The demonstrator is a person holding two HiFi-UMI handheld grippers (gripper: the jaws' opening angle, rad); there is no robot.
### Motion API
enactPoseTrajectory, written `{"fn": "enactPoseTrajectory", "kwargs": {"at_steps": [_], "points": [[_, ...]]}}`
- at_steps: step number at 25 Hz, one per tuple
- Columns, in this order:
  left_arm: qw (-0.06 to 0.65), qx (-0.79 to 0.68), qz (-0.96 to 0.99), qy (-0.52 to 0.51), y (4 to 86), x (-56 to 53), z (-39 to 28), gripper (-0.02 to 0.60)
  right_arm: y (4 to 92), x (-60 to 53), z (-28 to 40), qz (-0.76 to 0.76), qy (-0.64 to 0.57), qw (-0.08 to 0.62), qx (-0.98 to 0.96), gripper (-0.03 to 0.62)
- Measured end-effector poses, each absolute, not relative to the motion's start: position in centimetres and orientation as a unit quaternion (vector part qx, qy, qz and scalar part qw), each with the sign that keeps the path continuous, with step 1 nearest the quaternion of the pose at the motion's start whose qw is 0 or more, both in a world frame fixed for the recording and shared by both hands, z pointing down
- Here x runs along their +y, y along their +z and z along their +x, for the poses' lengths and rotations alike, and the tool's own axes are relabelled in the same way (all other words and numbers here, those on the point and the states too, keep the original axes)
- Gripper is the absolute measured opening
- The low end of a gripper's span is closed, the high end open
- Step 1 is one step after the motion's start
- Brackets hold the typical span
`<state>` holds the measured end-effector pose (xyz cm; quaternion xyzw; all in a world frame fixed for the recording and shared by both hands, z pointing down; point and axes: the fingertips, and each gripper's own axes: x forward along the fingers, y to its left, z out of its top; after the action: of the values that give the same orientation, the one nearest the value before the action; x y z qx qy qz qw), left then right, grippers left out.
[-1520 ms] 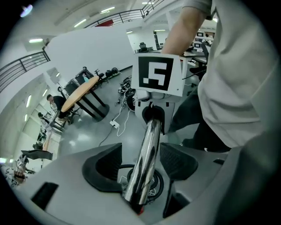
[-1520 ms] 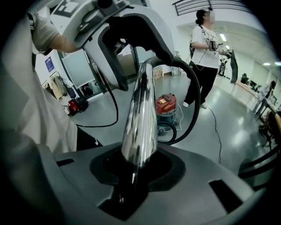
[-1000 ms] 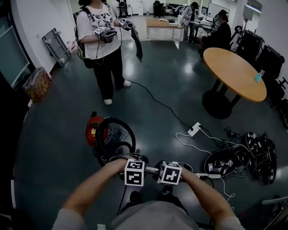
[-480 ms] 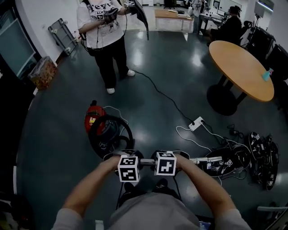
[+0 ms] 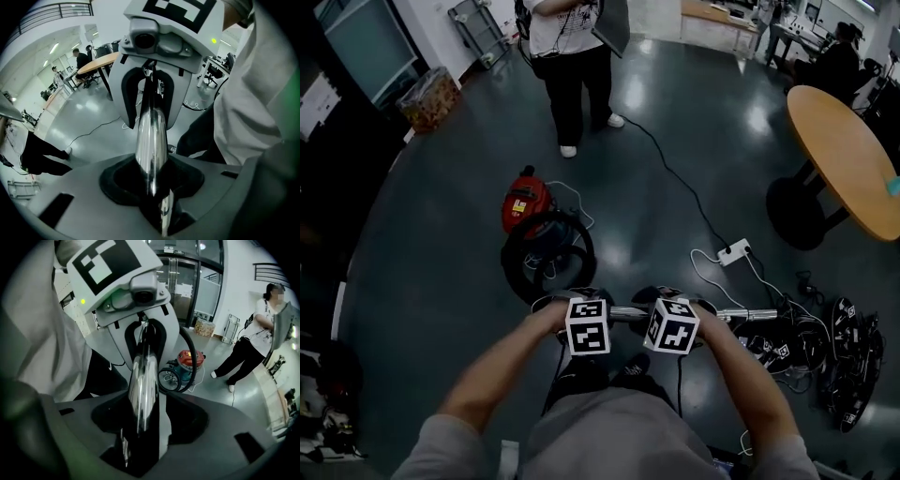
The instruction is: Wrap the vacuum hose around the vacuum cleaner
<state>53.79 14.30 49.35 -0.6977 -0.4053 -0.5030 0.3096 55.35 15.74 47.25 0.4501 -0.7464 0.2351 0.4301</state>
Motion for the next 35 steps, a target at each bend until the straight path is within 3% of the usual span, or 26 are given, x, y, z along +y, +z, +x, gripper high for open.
{"fn": "enactPoseTrajectory", "kwargs": {"at_steps": [8, 20, 29, 31, 35], "points": [[0.262, -0.383, -0.725, -0.509, 50.8, 13.8, 55.1, 0.15, 47.3, 15.4, 57.6, 0.446, 0.219, 0.444, -0.746, 0.232], [0.203, -0.346, -0.731, -0.551, 56.7, 8.4, 56.9, 0.15, 49.7, 16.0, 65.8, 0.455, 0.306, 0.429, -0.718, 0.232], [0.149, -0.303, -0.772, -0.539, 58.3, 3.9, 57.6, 0.15, 55.4, 10.8, 67.5, 0.31, 0.28, 0.554, -0.72, 0.23], [0.136, -0.284, -0.784, -0.536, 59.3, 3.0, 57.5, 0.15, 56.6, 9.6, 67.8, 0.277, 0.259, 0.58, -0.721, 0.187], [0.084, -0.253, -0.802, -0.535, 62.1, 2.1, 56.6, 0.15, 58.9, 7.5, 67.5, 0.21, 0.22, 0.6, -0.74, 0.163]]}}
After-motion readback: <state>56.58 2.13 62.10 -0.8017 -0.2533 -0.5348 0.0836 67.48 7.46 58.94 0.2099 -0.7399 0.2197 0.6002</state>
